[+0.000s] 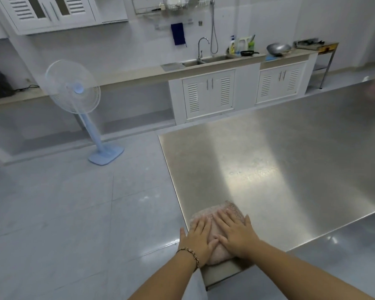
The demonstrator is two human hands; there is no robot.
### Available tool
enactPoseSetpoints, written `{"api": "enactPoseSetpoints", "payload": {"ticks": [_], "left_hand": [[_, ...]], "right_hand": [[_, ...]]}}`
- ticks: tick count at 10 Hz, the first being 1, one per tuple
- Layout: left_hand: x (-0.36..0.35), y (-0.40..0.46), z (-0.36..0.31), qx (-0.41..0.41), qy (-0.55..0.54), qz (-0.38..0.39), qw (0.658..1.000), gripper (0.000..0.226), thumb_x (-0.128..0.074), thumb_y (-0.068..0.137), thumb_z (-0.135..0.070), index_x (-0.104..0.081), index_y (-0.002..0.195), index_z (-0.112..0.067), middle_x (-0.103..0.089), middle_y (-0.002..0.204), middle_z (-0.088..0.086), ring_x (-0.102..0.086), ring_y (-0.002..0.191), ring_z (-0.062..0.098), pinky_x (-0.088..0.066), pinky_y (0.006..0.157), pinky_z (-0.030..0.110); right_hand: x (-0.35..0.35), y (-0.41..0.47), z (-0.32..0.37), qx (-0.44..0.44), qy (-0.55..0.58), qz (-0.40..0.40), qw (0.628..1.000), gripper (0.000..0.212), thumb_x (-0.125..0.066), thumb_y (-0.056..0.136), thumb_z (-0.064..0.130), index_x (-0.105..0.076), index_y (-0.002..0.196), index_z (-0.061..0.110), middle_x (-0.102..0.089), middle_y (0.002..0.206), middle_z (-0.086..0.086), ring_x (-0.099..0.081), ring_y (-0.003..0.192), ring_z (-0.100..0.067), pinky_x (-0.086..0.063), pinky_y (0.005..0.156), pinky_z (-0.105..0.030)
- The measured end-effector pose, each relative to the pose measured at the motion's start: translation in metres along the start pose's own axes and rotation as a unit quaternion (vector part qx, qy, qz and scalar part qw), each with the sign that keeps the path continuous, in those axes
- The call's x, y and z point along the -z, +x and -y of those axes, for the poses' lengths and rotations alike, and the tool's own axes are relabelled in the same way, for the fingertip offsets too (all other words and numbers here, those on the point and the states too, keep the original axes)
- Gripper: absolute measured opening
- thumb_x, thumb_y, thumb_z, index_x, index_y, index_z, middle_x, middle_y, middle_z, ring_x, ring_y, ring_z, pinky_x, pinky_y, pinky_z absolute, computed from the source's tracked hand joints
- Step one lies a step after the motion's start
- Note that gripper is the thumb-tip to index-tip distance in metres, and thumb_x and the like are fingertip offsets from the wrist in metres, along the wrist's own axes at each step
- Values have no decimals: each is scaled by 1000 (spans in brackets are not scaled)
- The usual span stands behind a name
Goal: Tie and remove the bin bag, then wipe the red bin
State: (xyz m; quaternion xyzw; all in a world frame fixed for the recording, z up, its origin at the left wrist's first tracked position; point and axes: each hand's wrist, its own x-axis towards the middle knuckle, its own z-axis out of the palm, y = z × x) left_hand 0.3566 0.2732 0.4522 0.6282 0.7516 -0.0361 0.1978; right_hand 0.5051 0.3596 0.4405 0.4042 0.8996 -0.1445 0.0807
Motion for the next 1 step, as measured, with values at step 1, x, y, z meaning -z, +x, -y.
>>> {"api": "enactPoseSetpoints", "payload": {"ticks": [1], "left_hand": [[16,2,9,-13,-2,2,1000,72,-20,90,-59,6,146,-21,10,157,-5,10,143,13,1,112,56]], "right_hand": [[14,6,9,-2,-29,16,999,70,-20,92,63,2,151,31,4,161,9,6,148,-17,3,108,-68]]}}
